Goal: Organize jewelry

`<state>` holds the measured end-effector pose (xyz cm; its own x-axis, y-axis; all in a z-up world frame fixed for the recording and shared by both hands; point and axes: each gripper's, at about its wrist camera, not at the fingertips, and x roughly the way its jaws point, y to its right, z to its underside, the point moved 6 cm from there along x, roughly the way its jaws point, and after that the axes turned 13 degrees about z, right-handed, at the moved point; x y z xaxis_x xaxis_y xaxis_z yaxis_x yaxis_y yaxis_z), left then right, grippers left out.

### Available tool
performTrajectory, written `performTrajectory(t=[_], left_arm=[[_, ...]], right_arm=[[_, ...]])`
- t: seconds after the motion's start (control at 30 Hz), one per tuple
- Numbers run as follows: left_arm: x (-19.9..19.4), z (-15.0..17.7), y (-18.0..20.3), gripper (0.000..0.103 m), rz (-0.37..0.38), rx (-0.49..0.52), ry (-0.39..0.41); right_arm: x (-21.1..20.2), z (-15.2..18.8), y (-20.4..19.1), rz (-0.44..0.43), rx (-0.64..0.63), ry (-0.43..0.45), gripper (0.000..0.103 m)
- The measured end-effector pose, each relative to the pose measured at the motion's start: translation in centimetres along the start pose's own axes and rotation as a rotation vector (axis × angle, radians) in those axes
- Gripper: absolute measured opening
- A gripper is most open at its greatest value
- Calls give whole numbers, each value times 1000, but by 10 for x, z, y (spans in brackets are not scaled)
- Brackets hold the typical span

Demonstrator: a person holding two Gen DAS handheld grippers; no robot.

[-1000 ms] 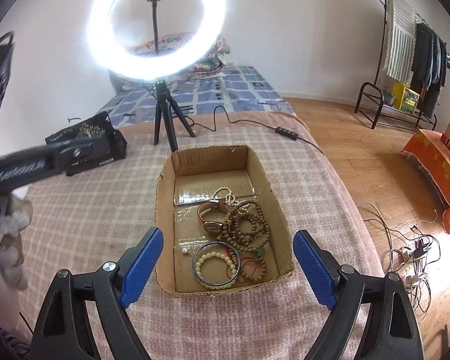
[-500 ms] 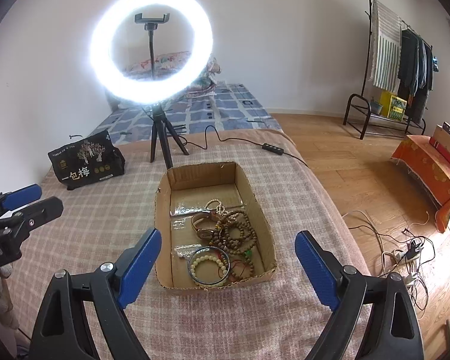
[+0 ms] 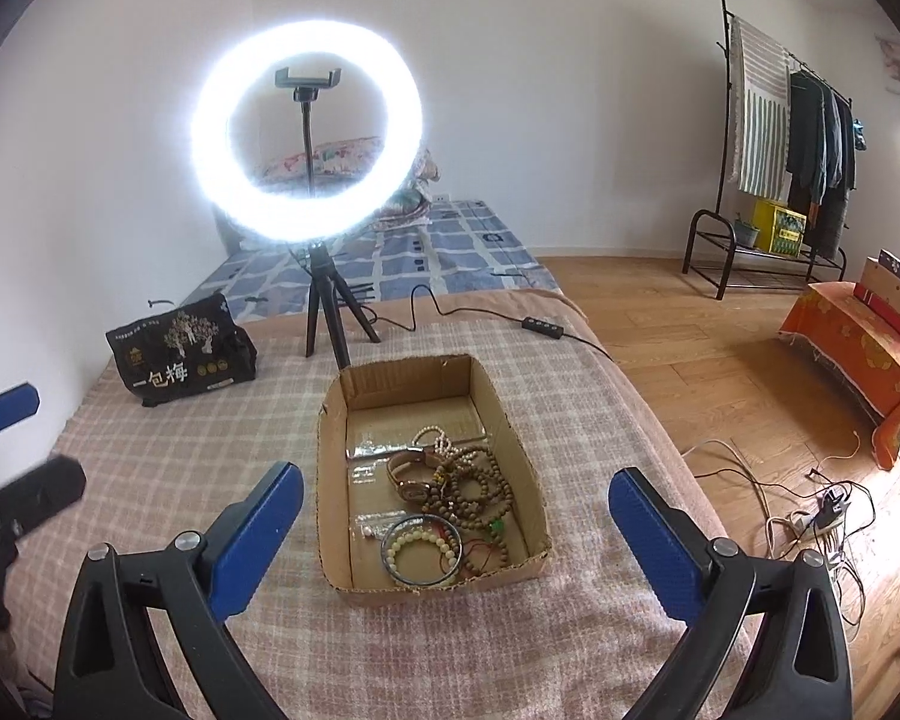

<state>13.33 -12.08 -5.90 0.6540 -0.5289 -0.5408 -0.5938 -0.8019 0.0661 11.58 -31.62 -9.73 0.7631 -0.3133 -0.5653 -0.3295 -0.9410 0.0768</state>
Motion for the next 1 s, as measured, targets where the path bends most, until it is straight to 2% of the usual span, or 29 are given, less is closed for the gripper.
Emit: performTrajectory(t=[0.3,1.0], left_arm=[[-7,8,-7,102,5,-52,-27],[-9,10,-9,102,-3,-58,-28]], right_arm=[[-1,3,-10,-4,-23,-3,103],[-2,2,-16,-25,-17,-8,103]])
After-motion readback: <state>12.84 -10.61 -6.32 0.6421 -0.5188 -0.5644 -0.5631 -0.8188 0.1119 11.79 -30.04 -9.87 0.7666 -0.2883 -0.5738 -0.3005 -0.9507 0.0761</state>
